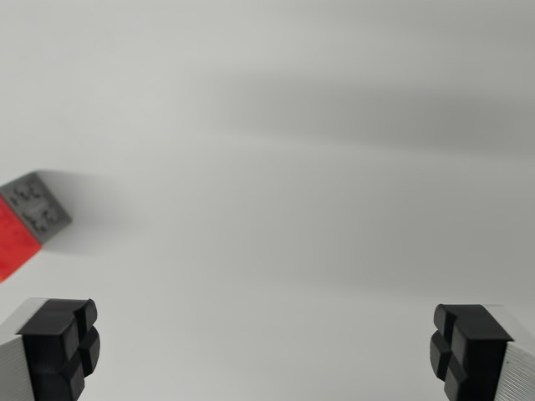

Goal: Destack cube

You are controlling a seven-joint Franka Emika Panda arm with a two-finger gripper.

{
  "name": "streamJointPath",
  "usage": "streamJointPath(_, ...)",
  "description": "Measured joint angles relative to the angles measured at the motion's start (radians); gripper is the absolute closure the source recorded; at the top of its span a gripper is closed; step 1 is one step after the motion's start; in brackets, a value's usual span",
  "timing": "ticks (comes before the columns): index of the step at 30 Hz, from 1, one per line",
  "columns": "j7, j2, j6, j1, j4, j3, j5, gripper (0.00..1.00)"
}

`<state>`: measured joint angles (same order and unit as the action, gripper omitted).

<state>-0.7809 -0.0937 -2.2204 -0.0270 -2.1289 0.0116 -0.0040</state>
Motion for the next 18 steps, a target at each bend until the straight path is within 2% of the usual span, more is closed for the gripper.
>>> streamJointPath(18, 0.043, 0.009, -0.07, -0.059, -0.08, 0.048, -0.003, 0.0)
